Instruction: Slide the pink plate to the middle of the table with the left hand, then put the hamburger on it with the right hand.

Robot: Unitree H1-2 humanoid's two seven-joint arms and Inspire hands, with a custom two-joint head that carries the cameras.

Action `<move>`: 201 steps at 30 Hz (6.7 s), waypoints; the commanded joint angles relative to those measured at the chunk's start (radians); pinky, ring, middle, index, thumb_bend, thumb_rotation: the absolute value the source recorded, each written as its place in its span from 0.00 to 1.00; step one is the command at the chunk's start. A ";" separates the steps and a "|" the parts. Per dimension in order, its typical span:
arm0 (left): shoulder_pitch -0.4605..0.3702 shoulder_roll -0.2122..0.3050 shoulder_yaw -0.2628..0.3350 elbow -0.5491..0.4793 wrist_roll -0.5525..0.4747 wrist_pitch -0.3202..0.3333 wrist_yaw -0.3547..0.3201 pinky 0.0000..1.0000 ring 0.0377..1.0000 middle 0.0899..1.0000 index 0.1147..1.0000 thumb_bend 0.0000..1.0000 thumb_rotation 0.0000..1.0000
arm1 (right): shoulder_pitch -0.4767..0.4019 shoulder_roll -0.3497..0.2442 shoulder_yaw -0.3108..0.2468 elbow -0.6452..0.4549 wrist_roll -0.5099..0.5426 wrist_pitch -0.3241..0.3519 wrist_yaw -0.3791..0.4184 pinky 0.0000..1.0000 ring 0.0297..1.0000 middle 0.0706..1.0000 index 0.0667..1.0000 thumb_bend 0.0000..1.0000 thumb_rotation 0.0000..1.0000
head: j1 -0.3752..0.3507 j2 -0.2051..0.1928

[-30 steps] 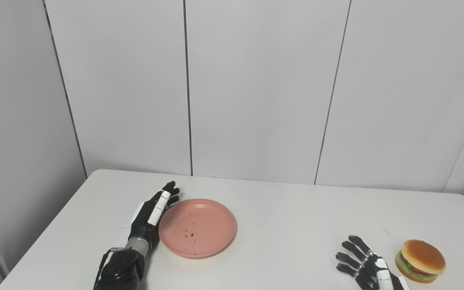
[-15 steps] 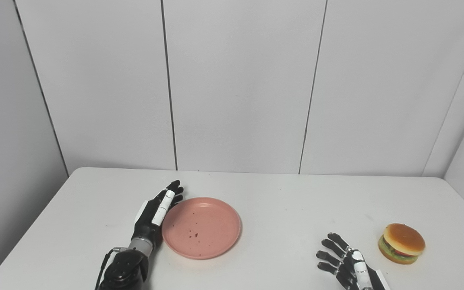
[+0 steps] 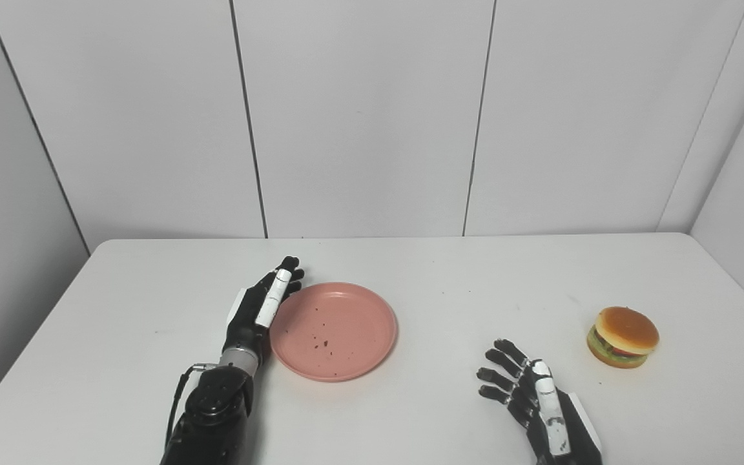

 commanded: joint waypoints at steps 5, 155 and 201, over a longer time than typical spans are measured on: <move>-0.028 -0.015 -0.011 -0.056 0.006 0.022 -0.001 0.92 0.87 0.83 0.79 0.88 0.89 | -0.005 0.018 0.014 -0.042 -0.021 0.030 -0.018 0.74 0.76 0.82 0.82 0.81 0.97 | -0.029 0.014; -0.028 -0.038 -0.033 -0.009 -0.004 0.012 -0.064 0.97 0.90 0.87 0.78 0.88 0.90 | -0.492 -0.495 0.189 0.715 -0.919 -0.149 -0.497 0.25 0.30 0.35 0.46 0.52 0.00 | -0.140 -0.050; -0.041 -0.113 -0.062 -0.037 0.021 0.054 0.011 0.91 0.87 0.85 0.73 0.85 0.90 | -0.619 -0.357 0.183 0.179 -0.950 -0.144 -0.185 0.26 0.30 0.36 0.47 0.52 0.00 | 0.069 -0.048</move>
